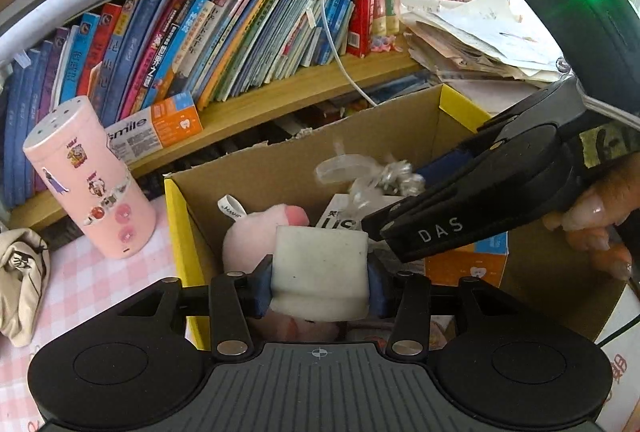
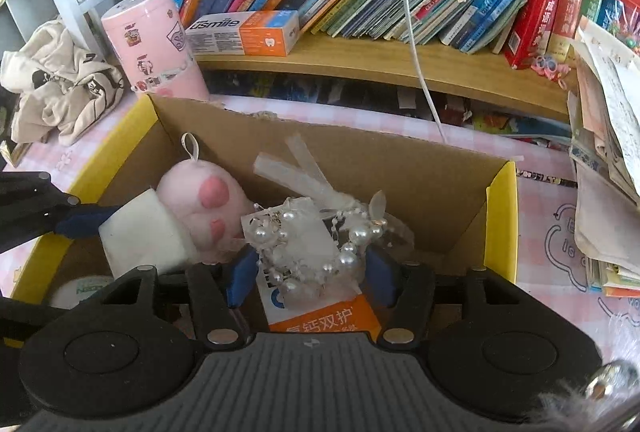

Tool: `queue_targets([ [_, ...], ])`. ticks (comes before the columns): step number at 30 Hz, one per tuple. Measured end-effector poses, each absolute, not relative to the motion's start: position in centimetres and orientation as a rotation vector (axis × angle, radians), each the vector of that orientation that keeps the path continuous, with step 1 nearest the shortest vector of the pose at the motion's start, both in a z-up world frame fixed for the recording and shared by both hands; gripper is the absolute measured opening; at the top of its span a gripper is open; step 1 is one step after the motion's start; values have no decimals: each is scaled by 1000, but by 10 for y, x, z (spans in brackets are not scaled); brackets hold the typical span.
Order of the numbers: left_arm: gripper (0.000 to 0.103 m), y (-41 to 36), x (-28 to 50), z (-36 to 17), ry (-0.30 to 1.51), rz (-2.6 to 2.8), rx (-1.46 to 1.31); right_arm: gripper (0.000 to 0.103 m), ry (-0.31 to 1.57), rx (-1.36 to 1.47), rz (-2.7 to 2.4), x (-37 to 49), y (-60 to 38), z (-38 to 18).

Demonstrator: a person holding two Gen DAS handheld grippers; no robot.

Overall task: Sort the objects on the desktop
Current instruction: 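Lower the sponge and bracelet into the yellow box and open both tools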

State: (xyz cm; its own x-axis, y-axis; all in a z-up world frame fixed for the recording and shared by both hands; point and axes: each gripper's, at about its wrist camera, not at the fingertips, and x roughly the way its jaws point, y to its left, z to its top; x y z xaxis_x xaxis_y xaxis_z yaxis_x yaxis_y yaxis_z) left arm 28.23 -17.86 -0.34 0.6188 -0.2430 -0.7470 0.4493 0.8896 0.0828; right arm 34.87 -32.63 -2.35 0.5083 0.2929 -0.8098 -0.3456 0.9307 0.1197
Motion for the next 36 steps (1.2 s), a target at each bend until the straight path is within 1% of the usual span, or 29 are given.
queue_targets([
  [3, 61, -181, 278, 1, 790, -402, 295, 60, 960, -55, 393, 345, -327, -21],
  [4, 63, -181, 276, 3, 779, -397, 306, 61, 956, -54, 395, 343, -327, -19],
  [7, 69, -180, 268, 11, 747, -394, 323, 62, 941, -50, 405, 334, -329, -12],
  [9, 71, -177, 261, 18, 731, -393, 309, 65, 927, -52, 406, 328, -331, -6],
  [10, 72, -176, 258, 21, 723, -391, 304, 70, 918, -55, 402, 324, -332, -4],
  [11, 72, -175, 254, 24, 715, -388, 300, 72, 907, -56, 401, 320, -334, 0],
  [17, 74, -156, 228, 38, 682, -350, 244, 73, 837, -62, 388, 289, -350, 19],
  [23, 74, -124, 196, 47, 671, -271, 103, 73, 794, -34, 348, 252, -375, 31],
  [27, 74, -107, 176, 50, 669, -228, 31, 73, 765, -23, 331, 227, -384, 34],
  [33, 75, -101, 154, 50, 652, -184, 2, 73, 714, -20, 268, 197, -391, 32],
  [36, 77, -102, 143, 45, 643, -170, -12, 73, 684, -16, 233, 182, -392, 30],
])
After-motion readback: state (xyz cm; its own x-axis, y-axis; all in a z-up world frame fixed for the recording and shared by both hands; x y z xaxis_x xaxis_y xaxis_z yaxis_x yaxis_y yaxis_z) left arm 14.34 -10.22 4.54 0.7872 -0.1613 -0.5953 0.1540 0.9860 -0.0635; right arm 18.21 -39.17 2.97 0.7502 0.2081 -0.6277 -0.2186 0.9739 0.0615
